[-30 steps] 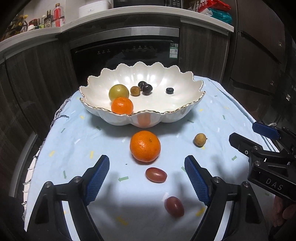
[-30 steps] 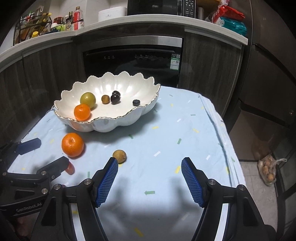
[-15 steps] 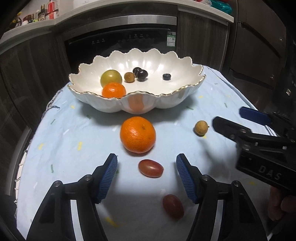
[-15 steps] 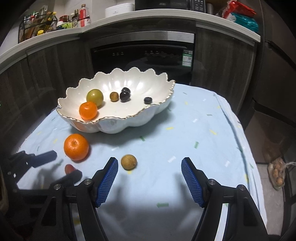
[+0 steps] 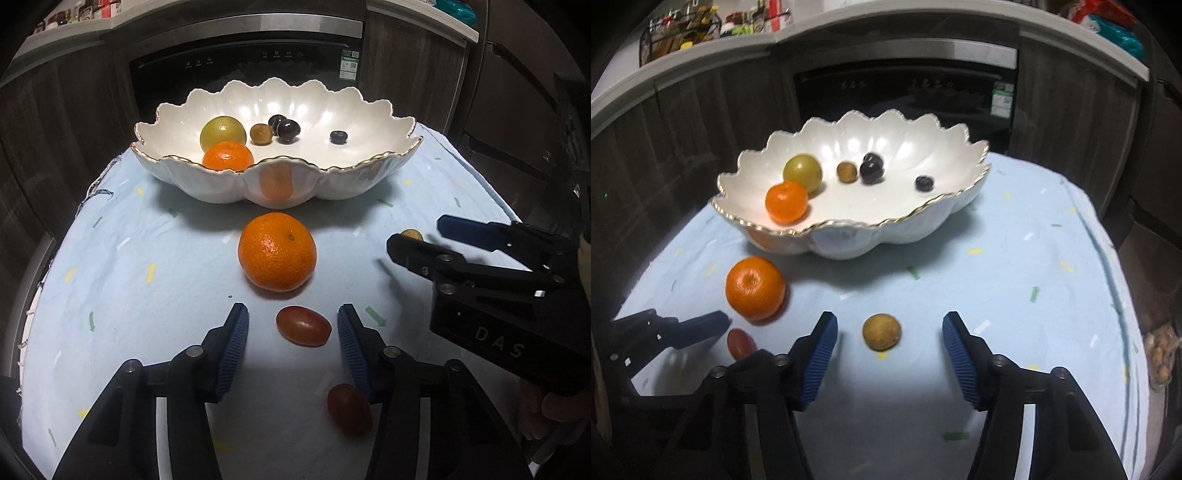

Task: Organize fruits
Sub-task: 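Grasp the red date with the left tool while the right tool grasps the small brown fruit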

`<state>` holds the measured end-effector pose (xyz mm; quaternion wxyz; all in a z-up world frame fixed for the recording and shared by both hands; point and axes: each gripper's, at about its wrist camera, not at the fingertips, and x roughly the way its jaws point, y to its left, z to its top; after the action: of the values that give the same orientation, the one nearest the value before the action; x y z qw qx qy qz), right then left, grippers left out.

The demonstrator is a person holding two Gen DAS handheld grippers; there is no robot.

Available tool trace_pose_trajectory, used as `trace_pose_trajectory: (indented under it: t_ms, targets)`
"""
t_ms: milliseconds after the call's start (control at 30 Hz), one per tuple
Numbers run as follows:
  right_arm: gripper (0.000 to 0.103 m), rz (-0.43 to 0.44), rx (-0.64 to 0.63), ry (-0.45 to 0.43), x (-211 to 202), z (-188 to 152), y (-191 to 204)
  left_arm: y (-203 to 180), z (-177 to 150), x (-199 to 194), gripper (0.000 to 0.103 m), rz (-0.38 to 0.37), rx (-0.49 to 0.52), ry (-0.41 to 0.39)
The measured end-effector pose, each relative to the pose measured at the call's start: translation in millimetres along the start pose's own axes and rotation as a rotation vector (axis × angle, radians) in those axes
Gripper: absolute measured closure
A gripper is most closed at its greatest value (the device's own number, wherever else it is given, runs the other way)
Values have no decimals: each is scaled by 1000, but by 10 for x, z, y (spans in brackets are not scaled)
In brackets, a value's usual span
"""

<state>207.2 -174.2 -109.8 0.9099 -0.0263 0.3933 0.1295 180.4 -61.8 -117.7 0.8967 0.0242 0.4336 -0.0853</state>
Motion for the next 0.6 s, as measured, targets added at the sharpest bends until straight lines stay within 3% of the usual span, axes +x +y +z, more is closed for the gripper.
trace_pose_trajectory:
  t_ms: [233,367,600]
  targets:
    - [51,19,12,62,133,-12,-8,34,-6,-9,72,10,-21,-5]
    - [52,13,10,61,134,-31,8,38,-6,-12,75,3,-20,-5]
    - [76,13,18,60,132,-35,-2,22,6,-8,76,8,-13,-6]
